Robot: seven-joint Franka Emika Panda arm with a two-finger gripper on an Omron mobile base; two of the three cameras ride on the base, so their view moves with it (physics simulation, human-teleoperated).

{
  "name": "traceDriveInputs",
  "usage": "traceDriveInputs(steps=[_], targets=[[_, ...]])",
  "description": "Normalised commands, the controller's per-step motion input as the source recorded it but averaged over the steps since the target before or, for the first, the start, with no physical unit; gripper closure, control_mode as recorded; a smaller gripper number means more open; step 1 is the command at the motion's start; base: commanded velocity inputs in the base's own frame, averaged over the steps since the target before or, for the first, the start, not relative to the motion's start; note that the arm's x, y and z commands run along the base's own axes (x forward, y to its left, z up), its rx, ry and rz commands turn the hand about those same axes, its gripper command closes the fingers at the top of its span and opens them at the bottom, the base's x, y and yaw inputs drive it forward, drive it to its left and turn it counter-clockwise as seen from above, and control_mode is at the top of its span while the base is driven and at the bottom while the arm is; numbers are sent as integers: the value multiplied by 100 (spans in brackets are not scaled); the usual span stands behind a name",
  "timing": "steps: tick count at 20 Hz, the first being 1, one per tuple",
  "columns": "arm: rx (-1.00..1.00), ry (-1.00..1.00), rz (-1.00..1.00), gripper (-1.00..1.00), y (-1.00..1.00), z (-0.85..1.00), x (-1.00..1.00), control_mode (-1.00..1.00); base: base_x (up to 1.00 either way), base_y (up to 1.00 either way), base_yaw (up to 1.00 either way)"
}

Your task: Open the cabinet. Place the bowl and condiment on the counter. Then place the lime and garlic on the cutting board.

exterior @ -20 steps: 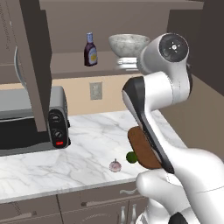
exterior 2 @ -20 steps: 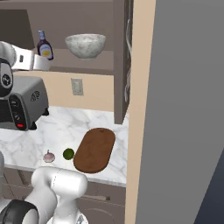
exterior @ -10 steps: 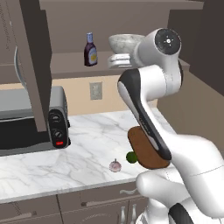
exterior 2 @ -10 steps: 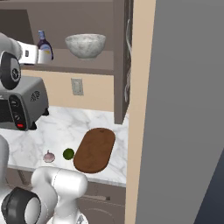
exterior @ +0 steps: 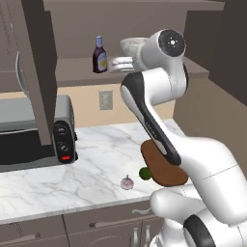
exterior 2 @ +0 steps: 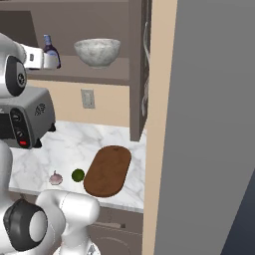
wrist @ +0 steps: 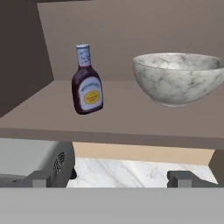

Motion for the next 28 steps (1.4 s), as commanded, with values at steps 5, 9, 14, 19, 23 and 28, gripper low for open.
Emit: traceDriveInputs(steps=[5, 9, 14, 19, 23, 28], targets=[[0, 0, 0, -100, 13, 0, 35, -100, 0, 0, 0], [0, 0, 0, -100, 22, 0, 33, -100, 0, 0, 0], [0, 0, 0, -100, 31, 0, 33, -100, 0, 0, 0], [0, 0, 0, -100, 21, 0, 33, -100, 0, 0, 0], [0, 0, 0, -100, 20, 0, 38, -100, 0, 0, 0], [0, 0, 0, -100, 18, 0, 37, -100, 0, 0, 0]])
